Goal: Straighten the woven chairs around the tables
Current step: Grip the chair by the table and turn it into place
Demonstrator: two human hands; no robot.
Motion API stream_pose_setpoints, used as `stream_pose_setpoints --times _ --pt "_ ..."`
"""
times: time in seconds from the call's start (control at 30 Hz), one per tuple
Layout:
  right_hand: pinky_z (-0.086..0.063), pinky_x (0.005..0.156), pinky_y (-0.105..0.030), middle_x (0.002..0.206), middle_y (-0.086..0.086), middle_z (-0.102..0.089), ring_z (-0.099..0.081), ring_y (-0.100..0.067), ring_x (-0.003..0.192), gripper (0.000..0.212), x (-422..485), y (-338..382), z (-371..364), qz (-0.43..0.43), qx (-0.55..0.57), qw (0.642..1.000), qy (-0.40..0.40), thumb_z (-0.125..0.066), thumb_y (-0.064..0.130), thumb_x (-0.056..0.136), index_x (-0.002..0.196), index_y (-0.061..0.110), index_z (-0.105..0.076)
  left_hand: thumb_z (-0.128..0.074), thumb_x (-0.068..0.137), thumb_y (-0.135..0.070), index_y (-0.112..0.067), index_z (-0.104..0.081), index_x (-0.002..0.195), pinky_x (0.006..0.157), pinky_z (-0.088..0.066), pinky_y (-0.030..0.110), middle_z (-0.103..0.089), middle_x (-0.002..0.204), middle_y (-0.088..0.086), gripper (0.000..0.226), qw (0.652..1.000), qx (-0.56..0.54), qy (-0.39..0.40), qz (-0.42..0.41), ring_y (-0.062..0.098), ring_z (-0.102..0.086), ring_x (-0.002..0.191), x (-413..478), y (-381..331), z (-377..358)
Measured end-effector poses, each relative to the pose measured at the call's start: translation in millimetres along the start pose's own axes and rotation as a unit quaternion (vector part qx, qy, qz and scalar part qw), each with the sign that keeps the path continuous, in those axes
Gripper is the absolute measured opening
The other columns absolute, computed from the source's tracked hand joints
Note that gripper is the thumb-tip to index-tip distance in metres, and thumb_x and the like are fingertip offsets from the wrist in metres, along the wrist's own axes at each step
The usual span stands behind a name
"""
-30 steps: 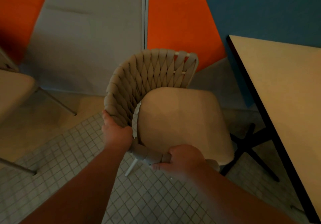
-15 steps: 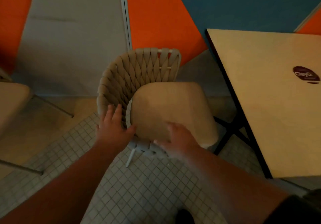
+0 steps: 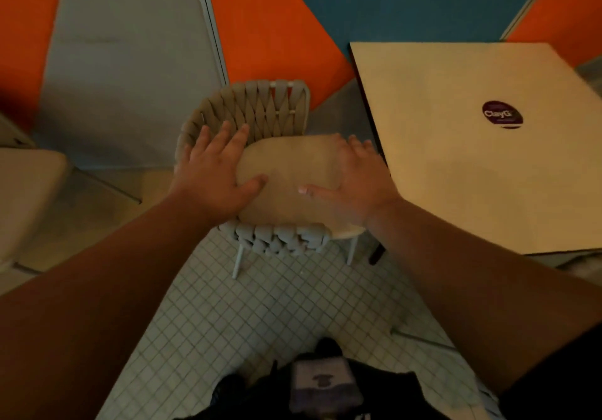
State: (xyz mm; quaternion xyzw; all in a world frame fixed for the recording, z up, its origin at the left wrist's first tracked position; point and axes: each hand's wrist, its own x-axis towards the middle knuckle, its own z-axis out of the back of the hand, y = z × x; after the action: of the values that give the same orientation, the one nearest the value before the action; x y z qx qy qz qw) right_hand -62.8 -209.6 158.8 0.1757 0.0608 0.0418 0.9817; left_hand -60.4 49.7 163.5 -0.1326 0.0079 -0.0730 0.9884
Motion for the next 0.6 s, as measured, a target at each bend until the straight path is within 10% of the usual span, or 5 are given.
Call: stream_pose_setpoints --times 0.6 --pt "-0.016 0.125 -0.054 0.17 -0.006 -0.013 -0.008 -0.033 0.156 0.12 -163 -46 -36 -0.178 0.047 0.982 0.031 -0.05 0.091 0.074 0.163 0.025 -0.004 -0.04 0.089 -0.074 -0.034 0.001 0.159 0.121 -0.012 0.057 -0.006 0.169 0.002 0.09 0.984 0.058 0.098 -0.135 0.033 -0.002 0.154 -46 -38 -34"
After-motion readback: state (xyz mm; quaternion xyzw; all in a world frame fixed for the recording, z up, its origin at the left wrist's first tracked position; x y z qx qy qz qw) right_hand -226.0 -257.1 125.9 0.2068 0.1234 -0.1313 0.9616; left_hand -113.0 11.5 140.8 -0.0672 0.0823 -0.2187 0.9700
